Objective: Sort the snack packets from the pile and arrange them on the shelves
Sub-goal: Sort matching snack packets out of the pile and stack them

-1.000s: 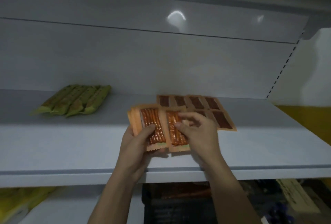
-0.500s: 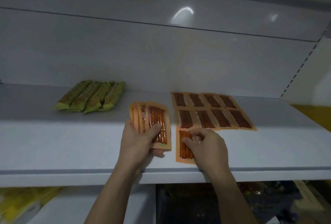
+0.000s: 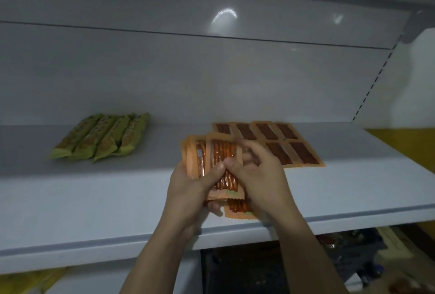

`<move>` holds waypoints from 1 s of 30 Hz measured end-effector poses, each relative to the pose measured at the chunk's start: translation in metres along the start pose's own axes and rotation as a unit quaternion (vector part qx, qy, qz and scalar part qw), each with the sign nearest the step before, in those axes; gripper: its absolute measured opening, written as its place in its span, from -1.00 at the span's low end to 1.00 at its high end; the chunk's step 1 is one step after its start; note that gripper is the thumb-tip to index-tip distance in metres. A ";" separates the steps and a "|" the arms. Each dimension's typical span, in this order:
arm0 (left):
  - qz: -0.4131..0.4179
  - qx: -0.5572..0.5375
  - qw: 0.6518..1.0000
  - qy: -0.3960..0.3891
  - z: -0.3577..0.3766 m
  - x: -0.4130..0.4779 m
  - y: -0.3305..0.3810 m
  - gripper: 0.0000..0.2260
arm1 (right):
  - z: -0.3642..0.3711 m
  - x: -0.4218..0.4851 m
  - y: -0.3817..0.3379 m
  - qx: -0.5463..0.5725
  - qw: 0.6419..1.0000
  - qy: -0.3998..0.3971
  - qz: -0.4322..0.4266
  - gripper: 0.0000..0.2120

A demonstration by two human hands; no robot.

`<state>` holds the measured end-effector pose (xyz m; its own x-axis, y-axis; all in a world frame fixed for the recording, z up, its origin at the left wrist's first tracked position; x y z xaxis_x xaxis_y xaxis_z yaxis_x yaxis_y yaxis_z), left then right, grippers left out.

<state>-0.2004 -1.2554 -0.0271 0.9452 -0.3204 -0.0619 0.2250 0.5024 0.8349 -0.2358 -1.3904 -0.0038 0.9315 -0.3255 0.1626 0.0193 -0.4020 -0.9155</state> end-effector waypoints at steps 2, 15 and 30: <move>-0.036 -0.029 0.998 -0.033 0.006 0.001 -0.001 -0.68 | -0.006 0.002 -0.003 -0.010 1.000 0.015 -0.006 -0.65; -0.019 -0.043 0.999 -0.009 0.011 0.005 0.004 -0.75 | -0.074 -0.001 0.039 -0.013 0.991 0.077 0.111 -0.78; -0.036 0.003 0.999 0.001 0.030 -0.001 -0.007 -0.67 | -0.067 -0.006 0.037 -0.232 0.962 0.131 0.050 -0.78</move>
<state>-0.2105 -1.2828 -0.0167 0.9273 -0.3537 -0.1223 0.2901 0.4731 0.8319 -0.2647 -1.4611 -0.0138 0.7952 -0.5627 0.2261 -0.2866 -0.6773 -0.6776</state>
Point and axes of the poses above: each hand's wrist, its own x-axis towards the middle knuckle, its own z-axis out of the palm, y = z × x, the point moved 2 cm from there along x, towards the middle knuckle, and after that the axes turned 10 degrees about -x, right-handed, at the moved point
